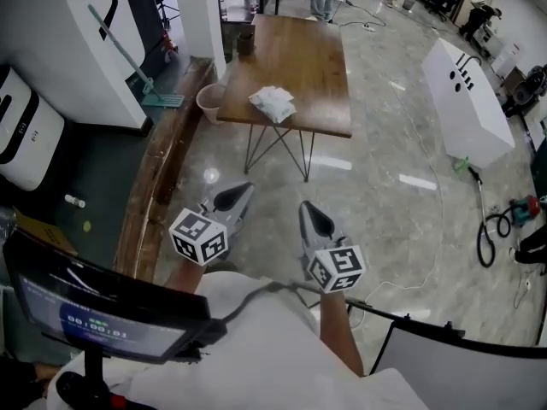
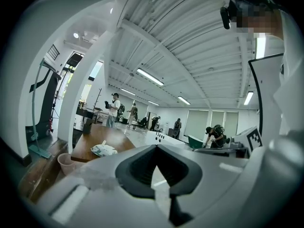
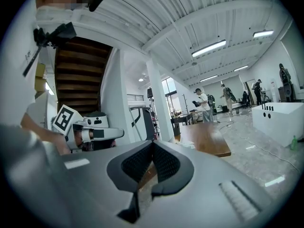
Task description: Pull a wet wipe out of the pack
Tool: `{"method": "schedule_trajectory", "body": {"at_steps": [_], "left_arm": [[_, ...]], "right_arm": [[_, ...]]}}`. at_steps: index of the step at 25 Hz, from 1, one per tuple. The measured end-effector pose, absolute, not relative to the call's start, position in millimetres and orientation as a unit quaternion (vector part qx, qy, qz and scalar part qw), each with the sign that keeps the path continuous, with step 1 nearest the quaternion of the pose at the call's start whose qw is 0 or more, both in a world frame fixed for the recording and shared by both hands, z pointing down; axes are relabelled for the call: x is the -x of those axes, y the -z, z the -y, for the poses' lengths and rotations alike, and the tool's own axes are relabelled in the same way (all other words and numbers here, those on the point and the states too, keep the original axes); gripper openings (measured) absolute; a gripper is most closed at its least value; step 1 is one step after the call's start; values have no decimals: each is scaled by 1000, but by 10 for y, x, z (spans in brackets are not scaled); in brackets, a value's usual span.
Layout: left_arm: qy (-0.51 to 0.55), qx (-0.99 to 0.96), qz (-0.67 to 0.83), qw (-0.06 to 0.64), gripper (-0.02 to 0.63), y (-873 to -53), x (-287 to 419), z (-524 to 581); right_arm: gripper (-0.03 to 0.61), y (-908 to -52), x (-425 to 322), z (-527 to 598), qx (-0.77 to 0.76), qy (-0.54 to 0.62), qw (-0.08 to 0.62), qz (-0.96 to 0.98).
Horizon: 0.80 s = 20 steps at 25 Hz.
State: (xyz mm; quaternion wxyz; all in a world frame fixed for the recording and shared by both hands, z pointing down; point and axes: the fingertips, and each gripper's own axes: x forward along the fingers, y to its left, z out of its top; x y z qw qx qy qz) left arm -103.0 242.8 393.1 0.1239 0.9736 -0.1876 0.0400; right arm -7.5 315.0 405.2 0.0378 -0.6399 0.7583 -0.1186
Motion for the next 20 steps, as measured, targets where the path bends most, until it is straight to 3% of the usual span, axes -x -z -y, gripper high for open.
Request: {"method": "schedule_trajectory", "body": {"at_steps": [20], "left_arm": [[-45, -971, 190, 139, 3, -4069, 854, -2145]], "right_arm": [[8, -4227, -182, -2926, 641, 139, 38, -754]]}}
